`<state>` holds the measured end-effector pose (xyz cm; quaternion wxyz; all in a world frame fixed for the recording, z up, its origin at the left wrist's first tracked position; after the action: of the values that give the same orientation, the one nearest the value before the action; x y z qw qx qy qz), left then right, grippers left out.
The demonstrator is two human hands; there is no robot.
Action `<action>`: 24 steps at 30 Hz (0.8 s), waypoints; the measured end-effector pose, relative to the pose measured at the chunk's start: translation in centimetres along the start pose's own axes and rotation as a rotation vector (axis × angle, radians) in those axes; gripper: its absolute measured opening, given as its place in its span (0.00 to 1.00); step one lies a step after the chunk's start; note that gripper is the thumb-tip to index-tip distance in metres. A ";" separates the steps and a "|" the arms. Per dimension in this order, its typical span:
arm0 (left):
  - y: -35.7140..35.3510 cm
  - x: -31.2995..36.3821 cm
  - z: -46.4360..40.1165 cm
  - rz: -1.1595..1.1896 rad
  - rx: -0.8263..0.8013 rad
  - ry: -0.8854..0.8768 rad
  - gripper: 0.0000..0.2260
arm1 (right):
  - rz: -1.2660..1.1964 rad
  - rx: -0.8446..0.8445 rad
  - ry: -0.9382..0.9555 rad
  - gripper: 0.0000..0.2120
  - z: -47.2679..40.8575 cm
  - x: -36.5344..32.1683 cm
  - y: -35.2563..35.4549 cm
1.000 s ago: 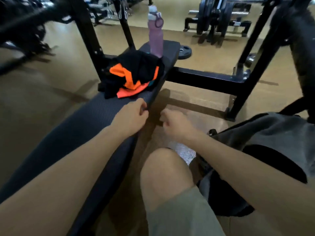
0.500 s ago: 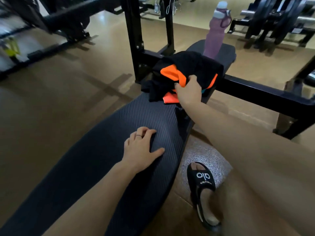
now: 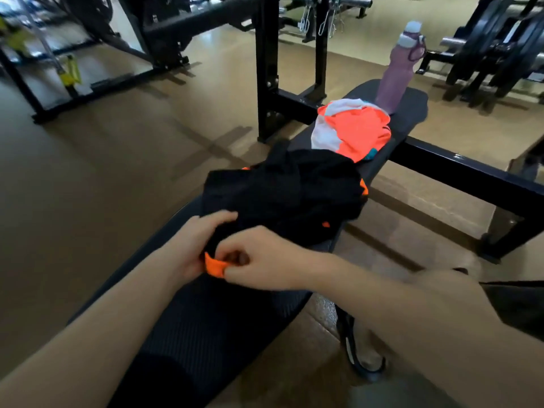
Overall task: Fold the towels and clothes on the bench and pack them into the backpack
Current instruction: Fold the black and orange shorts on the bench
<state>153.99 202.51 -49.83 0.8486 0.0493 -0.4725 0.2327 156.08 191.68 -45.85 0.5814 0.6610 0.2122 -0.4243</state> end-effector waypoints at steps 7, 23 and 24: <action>10.3 -3.6 6.6 -0.162 0.367 0.066 0.08 | 0.084 0.391 -0.133 0.06 2.0 3.9 1.1; 4.0 -5.0 6.4 -1.628 0.275 -0.631 0.21 | 0.283 0.283 -0.266 0.02 2.0 8.0 1.9; 4.2 -4.0 6.5 -1.614 0.337 -0.653 0.14 | 0.261 0.288 -0.289 0.02 2.2 8.1 2.3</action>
<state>145.32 202.88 -50.12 0.5583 0.5556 -0.4720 -0.3960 161.62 187.35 -50.95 0.5553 0.6915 -0.0233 -0.4615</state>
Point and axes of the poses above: each hand's wrist, its own z-axis away from the middle knuckle, its own y-axis out of the back of the hand, x = y × z, the point moved 7 cm from there along -z, towards the middle knuckle, and after that the axes turned 2 degrees about -x, right-handed, at the moved point
